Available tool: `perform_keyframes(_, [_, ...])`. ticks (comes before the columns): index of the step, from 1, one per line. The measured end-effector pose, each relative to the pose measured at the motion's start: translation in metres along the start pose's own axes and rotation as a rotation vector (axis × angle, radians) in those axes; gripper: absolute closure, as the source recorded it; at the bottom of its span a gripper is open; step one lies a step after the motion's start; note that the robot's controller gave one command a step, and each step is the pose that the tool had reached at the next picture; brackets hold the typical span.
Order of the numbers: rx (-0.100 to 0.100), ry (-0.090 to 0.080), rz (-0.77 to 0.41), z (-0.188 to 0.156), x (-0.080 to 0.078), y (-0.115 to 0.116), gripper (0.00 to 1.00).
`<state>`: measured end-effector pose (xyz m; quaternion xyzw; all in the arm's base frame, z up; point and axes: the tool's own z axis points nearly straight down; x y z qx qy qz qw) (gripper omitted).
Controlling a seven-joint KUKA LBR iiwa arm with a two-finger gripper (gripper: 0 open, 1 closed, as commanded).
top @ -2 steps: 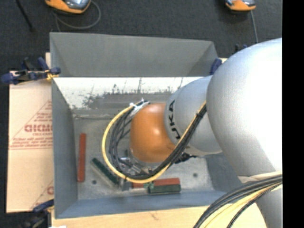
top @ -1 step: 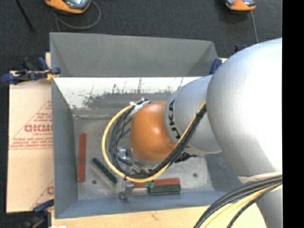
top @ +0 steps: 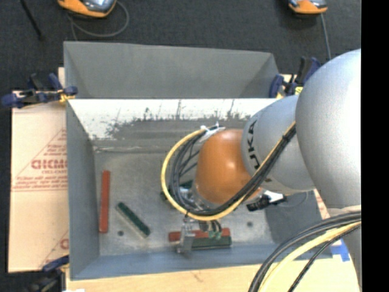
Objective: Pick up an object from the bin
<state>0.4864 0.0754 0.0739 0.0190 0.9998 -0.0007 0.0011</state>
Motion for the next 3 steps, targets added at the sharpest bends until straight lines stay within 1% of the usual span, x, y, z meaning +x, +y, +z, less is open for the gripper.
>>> perform_keyframes(1, [-0.002,0.001,0.000,0.000,0.001,0.003,1.00])
perform_keyframes(2, [-0.003,-0.009,0.010,-0.095,-0.016,-0.014,1.00])
perform_keyframes(3, [-0.003,-0.010,-0.020,-0.192,-0.021,-0.001,1.00])
